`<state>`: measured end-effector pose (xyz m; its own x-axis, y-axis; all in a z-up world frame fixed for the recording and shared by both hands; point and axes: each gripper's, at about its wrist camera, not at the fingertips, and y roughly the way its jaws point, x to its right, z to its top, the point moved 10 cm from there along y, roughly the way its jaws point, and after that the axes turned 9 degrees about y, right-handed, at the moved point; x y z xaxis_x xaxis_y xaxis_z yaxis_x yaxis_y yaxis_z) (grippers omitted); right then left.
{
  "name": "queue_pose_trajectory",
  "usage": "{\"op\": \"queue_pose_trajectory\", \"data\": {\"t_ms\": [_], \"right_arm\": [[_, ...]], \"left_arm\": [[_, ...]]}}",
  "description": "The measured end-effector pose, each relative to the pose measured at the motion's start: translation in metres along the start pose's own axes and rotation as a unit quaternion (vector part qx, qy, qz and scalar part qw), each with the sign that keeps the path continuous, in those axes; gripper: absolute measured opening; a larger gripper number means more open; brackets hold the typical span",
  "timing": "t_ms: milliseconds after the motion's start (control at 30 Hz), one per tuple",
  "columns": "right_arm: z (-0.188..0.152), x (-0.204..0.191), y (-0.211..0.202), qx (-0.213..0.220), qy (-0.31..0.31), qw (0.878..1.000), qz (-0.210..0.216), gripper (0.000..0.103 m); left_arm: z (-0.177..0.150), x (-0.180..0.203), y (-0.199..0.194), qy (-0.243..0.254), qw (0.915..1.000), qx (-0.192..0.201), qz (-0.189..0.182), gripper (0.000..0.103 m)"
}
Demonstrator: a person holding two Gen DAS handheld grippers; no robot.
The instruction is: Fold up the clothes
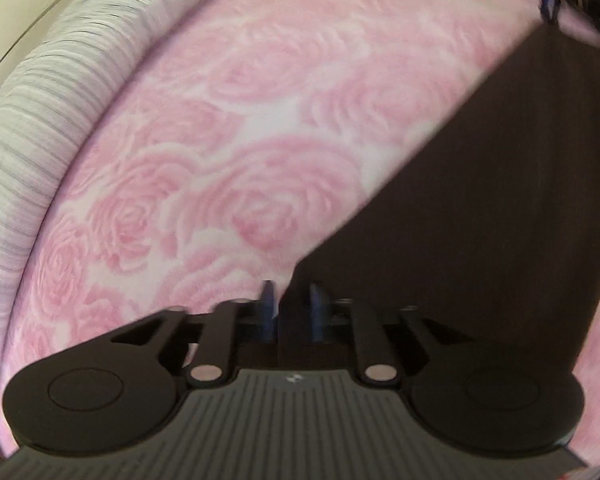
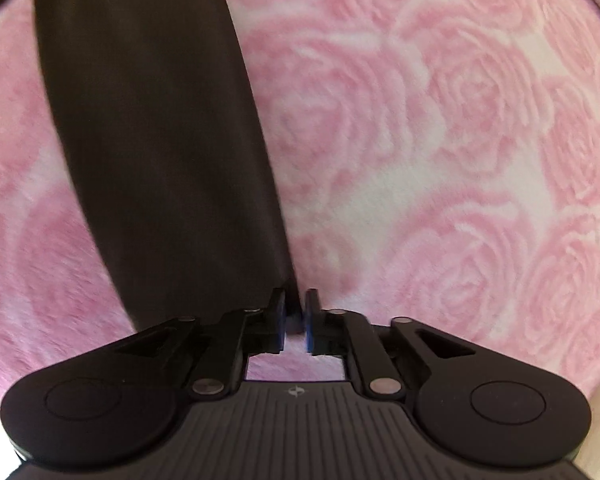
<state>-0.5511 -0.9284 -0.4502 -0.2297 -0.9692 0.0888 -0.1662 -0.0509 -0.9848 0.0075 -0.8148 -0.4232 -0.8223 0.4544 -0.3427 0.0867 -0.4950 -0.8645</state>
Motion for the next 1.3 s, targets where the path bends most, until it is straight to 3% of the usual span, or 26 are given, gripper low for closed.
{"op": "queue_pose_trajectory", "data": {"t_ms": [133,200,333,500,600,667,733,800,867,933,1000,1100,1167,1300], "right_arm": [[-0.009,0.003,-0.004,-0.002,0.007,1.0,-0.023,0.009],[-0.006,0.002,-0.012,0.014,0.015,0.999,-0.025,0.01],[0.012,-0.024,-0.029,0.061,0.019,0.998,-0.006,0.01],[0.044,-0.084,-0.036,0.105,0.012,0.994,0.041,0.016],[0.051,-0.121,-0.028,0.104,0.01,0.992,0.075,0.023],[0.1,-0.107,-0.044,0.094,0.016,0.991,0.089,0.027],[0.099,-0.107,-0.039,0.086,0.037,0.991,0.09,0.028],[0.104,-0.102,-0.039,0.094,0.066,0.99,0.085,0.029],[0.103,-0.106,-0.046,0.107,0.103,0.985,0.091,0.03],[0.102,-0.118,-0.058,0.126,0.134,0.978,0.1,0.033],[0.107,-0.135,-0.072,0.146,0.159,0.97,0.108,0.044],[0.103,-0.168,-0.099,0.163,0.196,0.959,0.123,0.046],[0.11,-0.195,-0.118,0.174,0.209,0.953,0.133,0.056],[0.128,-0.253,-0.148,0.197,0.22,0.946,0.133,0.081]], "left_arm": [[-0.003,-0.007,-0.028,-0.062,0.9978,0.022,0.006,0.028],[-0.023,-0.012,-0.037,-0.094,0.9951,-0.002,0.03,0.028],[-0.074,-0.019,-0.039,-0.17,0.9818,-0.059,0.061,0.028],[-0.108,-0.014,-0.025,-0.25,0.9634,-0.093,0.02,0.028],[-0.116,-0.015,-0.043,-0.254,0.9625,-0.089,0.034,0.03],[-0.121,-0.015,-0.055,-0.256,0.9618,-0.087,0.044,0.03],[-0.136,-0.011,-0.08,-0.269,0.9567,-0.096,0.057,0.03],[-0.151,-0.002,-0.104,-0.292,0.9476,-0.107,0.073,0.031],[-0.172,0.013,-0.131,-0.333,0.9311,-0.122,0.084,0.035],[-0.185,0.036,-0.156,-0.372,0.9137,-0.136,0.092,0.046],[-0.196,0.06,-0.179,-0.399,0.9001,-0.145,0.099,0.054],[-0.207,0.098,-0.208,-0.433,0.8832,-0.15,0.101,0.066],[-0.217,0.118,-0.23,-0.446,0.8771,-0.147,0.099,0.068],[-0.239,0.141,-0.276,-0.461,0.8732,-0.126,0.095,0.085]]}}
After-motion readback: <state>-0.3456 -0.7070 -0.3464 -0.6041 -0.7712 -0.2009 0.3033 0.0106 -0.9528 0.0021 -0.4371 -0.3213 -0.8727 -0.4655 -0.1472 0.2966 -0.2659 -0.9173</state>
